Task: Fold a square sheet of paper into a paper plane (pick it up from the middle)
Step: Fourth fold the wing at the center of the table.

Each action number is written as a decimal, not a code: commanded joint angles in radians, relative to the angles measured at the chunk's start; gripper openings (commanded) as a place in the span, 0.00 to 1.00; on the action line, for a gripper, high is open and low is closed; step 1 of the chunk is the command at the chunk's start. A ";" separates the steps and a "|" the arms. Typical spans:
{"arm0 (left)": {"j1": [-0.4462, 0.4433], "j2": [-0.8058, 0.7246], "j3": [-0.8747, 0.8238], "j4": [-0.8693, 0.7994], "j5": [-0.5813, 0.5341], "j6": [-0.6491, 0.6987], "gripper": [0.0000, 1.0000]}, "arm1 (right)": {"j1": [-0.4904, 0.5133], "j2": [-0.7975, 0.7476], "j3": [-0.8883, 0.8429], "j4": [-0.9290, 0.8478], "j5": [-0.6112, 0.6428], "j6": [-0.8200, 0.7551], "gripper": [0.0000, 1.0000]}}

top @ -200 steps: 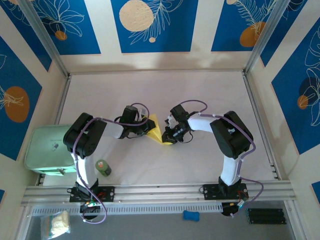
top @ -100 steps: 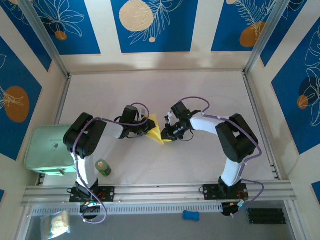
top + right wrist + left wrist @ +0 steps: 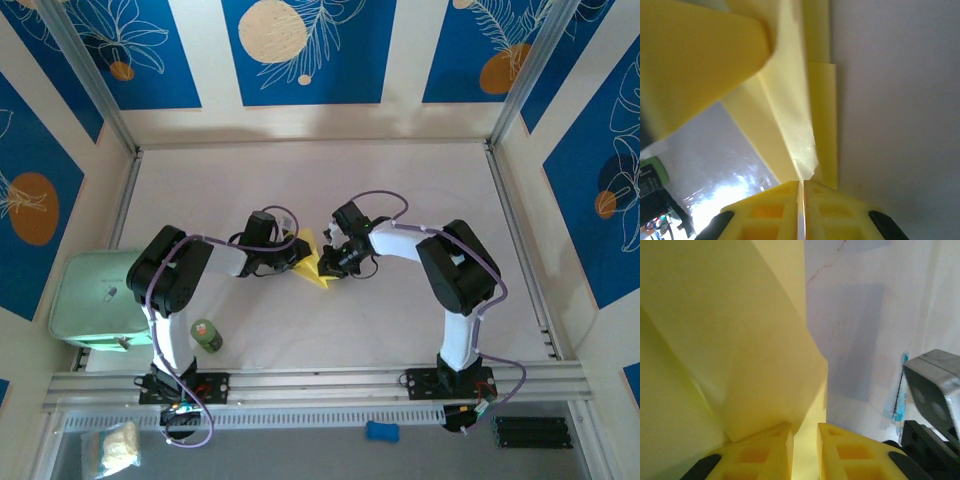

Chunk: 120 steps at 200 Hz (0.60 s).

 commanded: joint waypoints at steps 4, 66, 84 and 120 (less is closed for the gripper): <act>-0.003 0.035 -0.019 -0.117 -0.042 -0.001 0.22 | 0.005 0.025 0.019 -0.036 0.026 0.005 0.11; -0.002 -0.057 0.074 -0.191 -0.018 0.088 0.24 | 0.004 0.055 0.000 -0.085 0.068 -0.013 0.10; -0.002 -0.079 0.119 -0.283 -0.049 0.168 0.25 | 0.004 0.058 -0.004 -0.097 0.078 -0.020 0.09; -0.002 -0.068 0.164 -0.360 -0.075 0.243 0.25 | 0.002 0.063 -0.010 -0.101 0.083 -0.018 0.09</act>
